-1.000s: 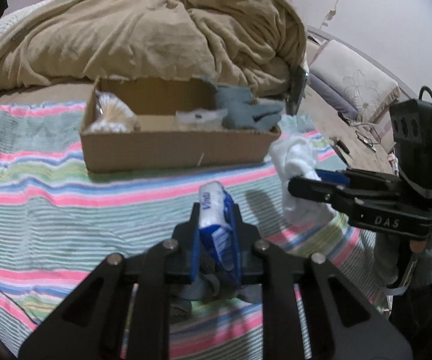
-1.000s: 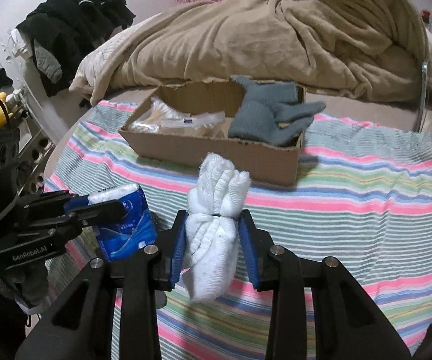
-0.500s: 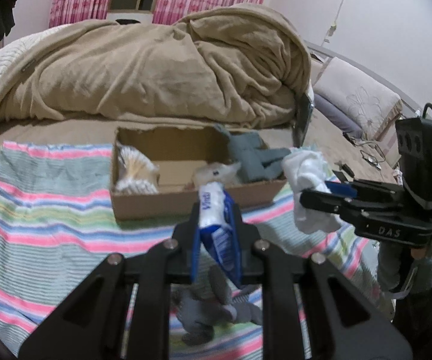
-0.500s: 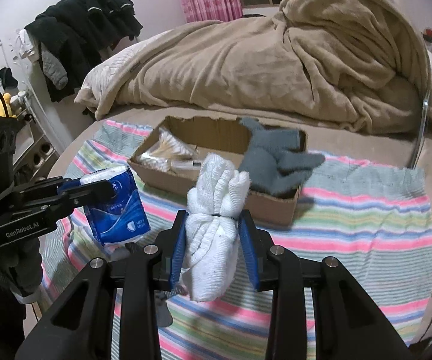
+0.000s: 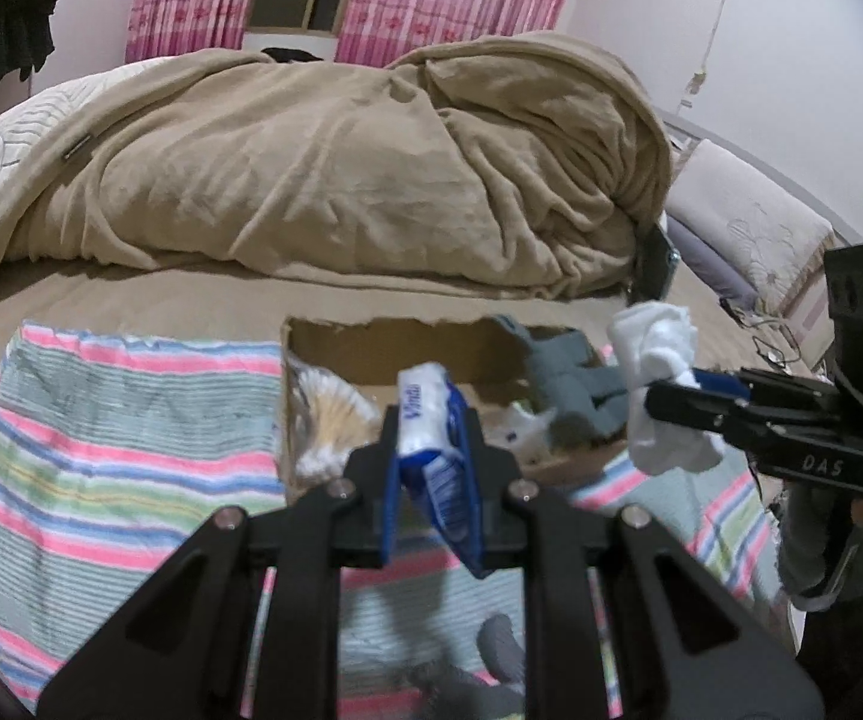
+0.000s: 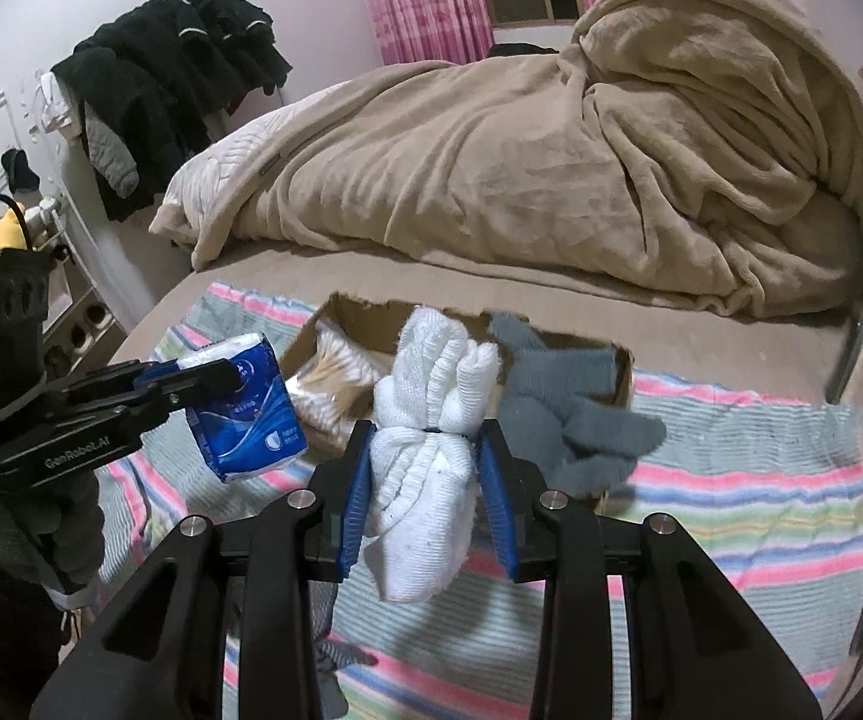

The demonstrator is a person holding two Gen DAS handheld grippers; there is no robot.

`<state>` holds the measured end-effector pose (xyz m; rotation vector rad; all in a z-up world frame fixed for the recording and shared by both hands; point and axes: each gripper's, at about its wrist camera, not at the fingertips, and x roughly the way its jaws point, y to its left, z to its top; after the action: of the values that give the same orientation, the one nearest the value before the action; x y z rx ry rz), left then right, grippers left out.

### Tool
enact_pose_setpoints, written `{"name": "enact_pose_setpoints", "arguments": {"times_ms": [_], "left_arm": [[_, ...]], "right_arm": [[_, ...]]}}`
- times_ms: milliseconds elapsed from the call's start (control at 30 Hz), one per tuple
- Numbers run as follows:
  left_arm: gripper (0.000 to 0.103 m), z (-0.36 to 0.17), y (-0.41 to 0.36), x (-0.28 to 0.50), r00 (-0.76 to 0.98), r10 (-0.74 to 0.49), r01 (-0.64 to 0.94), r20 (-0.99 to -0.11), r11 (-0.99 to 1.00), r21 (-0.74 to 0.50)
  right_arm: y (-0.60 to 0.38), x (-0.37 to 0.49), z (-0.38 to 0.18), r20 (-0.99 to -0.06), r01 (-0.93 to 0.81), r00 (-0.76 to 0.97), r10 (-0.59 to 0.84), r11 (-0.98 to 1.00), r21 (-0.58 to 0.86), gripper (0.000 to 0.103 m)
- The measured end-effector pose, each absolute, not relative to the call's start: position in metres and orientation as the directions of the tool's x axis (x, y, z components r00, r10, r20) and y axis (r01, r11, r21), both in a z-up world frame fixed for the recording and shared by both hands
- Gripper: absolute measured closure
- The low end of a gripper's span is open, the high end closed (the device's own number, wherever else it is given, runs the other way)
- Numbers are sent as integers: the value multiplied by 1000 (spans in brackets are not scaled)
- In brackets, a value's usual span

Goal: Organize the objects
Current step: 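Carry socks and blue tissue pack over the box and release both inside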

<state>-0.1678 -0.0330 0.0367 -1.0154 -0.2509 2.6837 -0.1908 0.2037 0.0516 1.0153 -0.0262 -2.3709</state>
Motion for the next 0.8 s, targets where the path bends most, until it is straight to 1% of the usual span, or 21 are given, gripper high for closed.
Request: {"name": "enact_pose_setpoints", "arguments": {"times_ms": [300, 800], "left_arm": [[85, 35, -35, -198, -729, 284, -168, -622, -956, -239], [85, 11, -33, -242, -715, 275, -154, -643, -959, -238]], "right_arm": [[194, -220, 46, -666, 487, -542, -512, -837, 248, 67], [178, -261, 37, -677, 486, -510, -530, -827, 281, 67]]}}
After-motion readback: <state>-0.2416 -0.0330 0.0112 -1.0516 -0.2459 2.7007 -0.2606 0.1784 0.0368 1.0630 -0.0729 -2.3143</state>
